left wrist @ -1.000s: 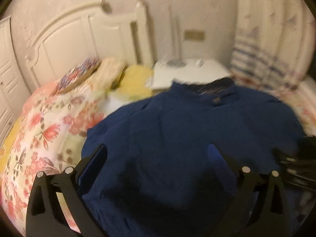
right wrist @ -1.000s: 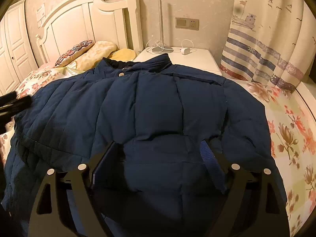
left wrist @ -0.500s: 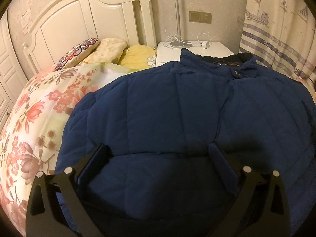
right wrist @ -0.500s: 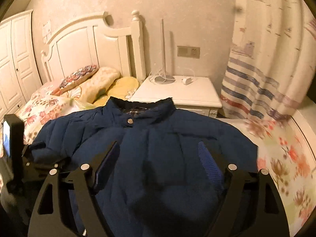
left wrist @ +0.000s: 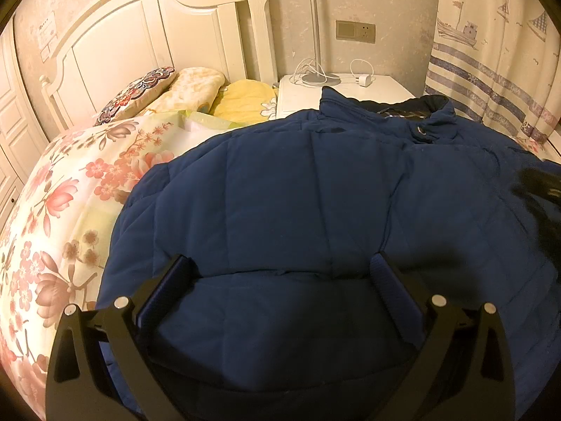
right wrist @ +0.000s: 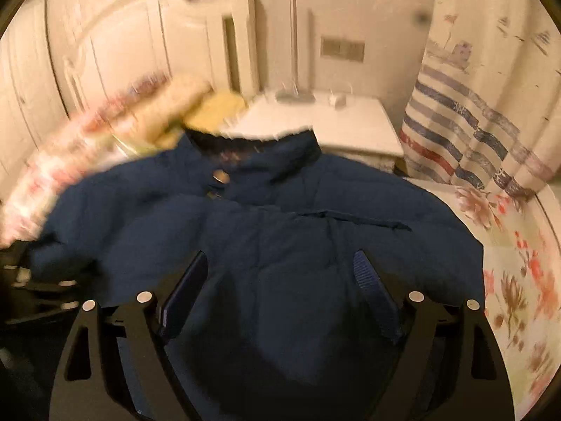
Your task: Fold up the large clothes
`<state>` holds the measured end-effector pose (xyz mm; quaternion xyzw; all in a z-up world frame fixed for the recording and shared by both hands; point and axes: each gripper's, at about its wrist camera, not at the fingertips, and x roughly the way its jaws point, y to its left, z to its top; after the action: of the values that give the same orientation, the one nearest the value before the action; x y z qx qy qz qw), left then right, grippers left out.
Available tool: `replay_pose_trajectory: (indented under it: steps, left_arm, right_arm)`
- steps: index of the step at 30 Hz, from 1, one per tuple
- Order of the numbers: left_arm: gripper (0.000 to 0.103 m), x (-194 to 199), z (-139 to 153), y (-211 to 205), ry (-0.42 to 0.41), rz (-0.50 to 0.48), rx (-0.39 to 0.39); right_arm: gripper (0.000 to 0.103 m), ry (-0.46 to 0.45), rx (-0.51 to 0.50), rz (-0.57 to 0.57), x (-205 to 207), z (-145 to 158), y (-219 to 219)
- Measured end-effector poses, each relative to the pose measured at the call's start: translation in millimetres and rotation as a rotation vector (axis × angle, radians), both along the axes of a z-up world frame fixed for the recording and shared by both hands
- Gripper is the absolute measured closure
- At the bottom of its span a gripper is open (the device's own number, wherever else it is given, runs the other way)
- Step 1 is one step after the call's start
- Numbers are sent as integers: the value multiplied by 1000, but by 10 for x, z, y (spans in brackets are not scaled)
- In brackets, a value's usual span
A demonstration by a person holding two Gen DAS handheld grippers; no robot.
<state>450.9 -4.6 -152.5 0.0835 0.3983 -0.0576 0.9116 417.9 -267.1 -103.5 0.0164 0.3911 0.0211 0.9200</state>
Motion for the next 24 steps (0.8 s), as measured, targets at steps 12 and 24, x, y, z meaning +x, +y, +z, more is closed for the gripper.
replay_pose_trajectory:
  steps: [12,24]
  left_arm:
    - [2,11,10,-6,7,0,8]
    - [2,397,-8,474,72,100,-140]
  right_arm:
    - [13,56,-132,73,-286,-382,158]
    - [12,52,-85,81,-284,-399,103]
